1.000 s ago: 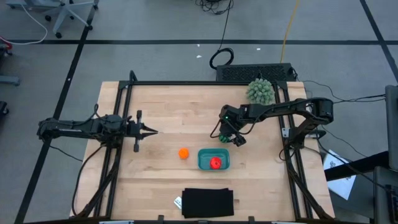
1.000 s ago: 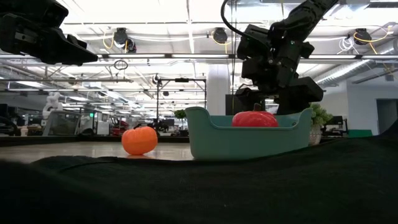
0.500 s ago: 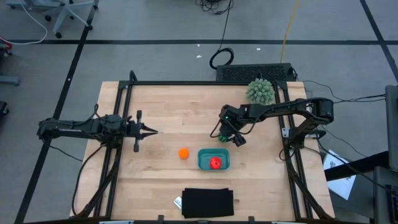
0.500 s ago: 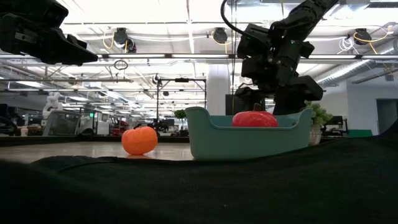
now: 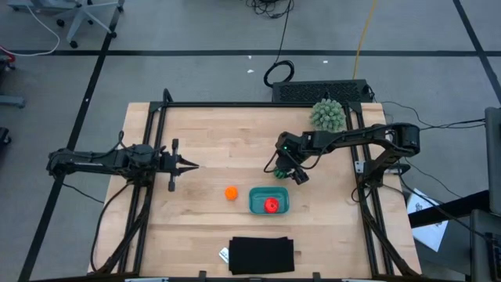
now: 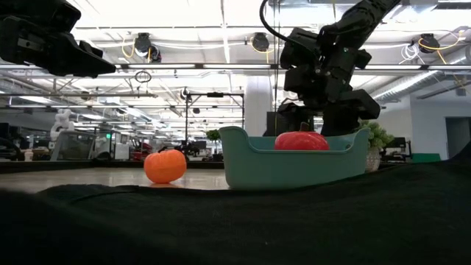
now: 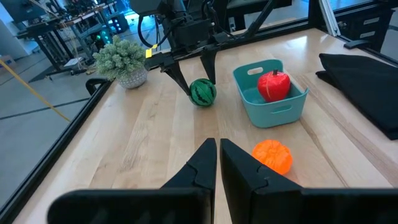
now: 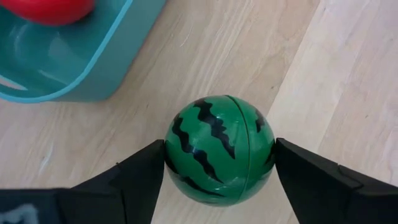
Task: Pick and placing Produce into tupperware
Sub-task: Put the watermelon into the blue bin
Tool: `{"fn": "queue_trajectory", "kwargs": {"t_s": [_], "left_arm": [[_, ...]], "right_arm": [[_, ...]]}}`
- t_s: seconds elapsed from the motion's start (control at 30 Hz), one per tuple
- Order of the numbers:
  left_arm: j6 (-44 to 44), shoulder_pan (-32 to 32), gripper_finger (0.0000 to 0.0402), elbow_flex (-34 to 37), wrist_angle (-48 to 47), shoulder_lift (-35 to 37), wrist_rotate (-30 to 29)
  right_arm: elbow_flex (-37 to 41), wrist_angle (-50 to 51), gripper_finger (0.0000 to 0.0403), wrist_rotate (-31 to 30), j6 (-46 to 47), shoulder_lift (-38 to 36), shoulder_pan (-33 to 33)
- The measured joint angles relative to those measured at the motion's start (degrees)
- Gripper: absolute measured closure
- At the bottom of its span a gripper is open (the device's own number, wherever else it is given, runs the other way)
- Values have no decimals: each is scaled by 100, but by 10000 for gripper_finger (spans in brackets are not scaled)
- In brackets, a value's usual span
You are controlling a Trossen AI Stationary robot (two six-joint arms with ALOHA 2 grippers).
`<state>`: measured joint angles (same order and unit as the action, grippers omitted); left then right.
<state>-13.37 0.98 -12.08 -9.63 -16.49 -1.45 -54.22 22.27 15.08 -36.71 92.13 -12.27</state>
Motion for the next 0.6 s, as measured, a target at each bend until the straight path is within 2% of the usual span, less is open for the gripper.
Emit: {"fn": "queue_trajectory", "kwargs": {"t_s": [0.23,0.37,0.6], "left_arm": [[4,2,376,0,0,2,0],[7,0,376,0,0,1,0],[17,0,376,0,0,1,2]], "right_arm": [[-19,26,126,-45,24,1,0],[-257,346,126,-319,20,7,0],[-640,610,126,-342,18,8,-2]]}}
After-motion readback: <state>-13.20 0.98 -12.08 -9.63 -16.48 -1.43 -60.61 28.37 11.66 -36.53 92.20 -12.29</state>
